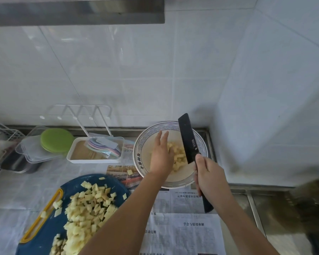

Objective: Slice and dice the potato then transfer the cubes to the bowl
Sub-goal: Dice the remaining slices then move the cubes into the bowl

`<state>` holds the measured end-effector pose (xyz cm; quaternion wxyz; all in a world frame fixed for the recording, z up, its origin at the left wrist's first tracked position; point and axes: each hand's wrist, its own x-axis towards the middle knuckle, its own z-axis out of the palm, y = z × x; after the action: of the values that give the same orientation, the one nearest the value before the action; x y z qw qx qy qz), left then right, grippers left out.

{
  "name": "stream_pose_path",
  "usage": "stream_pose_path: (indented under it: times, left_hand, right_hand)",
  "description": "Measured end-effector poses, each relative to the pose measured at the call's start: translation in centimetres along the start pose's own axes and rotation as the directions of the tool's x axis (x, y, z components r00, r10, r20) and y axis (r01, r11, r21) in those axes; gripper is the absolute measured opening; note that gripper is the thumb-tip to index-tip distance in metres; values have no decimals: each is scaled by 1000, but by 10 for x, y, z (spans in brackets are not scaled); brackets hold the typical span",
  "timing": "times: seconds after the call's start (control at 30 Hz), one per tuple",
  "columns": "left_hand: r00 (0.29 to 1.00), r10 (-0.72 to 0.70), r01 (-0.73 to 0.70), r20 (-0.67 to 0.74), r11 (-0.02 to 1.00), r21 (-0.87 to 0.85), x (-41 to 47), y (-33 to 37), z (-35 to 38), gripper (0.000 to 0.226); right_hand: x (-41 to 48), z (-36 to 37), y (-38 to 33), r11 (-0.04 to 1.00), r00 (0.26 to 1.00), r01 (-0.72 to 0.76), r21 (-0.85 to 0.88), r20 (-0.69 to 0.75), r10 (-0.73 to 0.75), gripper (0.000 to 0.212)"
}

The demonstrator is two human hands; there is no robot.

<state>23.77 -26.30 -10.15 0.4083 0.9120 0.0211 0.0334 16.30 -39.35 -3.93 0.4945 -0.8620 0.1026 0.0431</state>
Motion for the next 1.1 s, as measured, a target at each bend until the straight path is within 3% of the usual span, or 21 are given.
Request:
stream_pose_path:
  times: [0.1, 0.17, 0.23, 0.33, 0.4, 0.47, 0.5, 0.57, 0.63, 0.73, 0.87, 1.0, 1.1]
  left_hand:
    - [993, 0, -11, -114, 995, -95, 1, -2, -6, 26]
    - [996, -13, 0, -92, 990, -144, 1, 1, -12, 17]
    - [1000, -4, 5, 14, 996, -89, -2, 10, -21, 40]
    - [990, 7, -34, 138, 981, 190, -9, 14, -27, 54]
    - [996, -15, -8, 87, 966, 260, -11, 6, -33, 57]
    - [994, -106, 105, -14, 948, 300, -14, -3, -41, 67]
    - [986, -159, 169, -56, 949, 268, -18, -5, -49, 72]
    - [954, -284, 288, -99, 957, 31, -28, -11, -61, 72]
    - [892, -448, 422, -58, 873, -245, -36, -23, -69, 55]
    - [812, -582, 546, 47, 727, -417, -40, -41, -72, 17]
    - [803, -562, 569, 198, 624, -535, -50, -23, -64, 19]
    - [821, -528, 549, 220, 622, -558, -64, -16, -45, 20]
    - [832, -448, 547, 327, 568, -615, -71, -28, -50, 22]
  right_hand:
    - [-2, -2, 2, 999, 1000, 8, -38, 8, -8, 42]
    - [-4, 0, 3, 998, 1000, 12, -68, 27, -11, 41]
    - [-6, 3, 4, 997, 999, 19, -78, 30, -17, 41]
    - [-10, 7, 5, 998, 999, 11, -67, 37, -9, 39]
    - [-13, 10, 5, 995, 998, 12, -104, 57, -6, 40]
    - [-15, 12, 6, 987, 997, 22, -158, 72, -11, 41]
    - [-16, 13, 5, 984, 997, 26, -176, 80, -12, 41]
    - [-18, 15, 5, 982, 997, 27, -188, 83, -12, 41]
    - [-22, 16, 4, 982, 996, 30, -184, 83, -15, 40]
    - [-27, 19, 4, 982, 996, 25, -185, 83, -10, 40]
    - [-29, 22, 6, 977, 998, 24, -212, 62, -11, 39]
    - [-29, 25, 9, 966, 999, 36, -255, 26, -30, 40]
    - [-31, 29, 15, 963, 1000, 17, -270, 3, -16, 41]
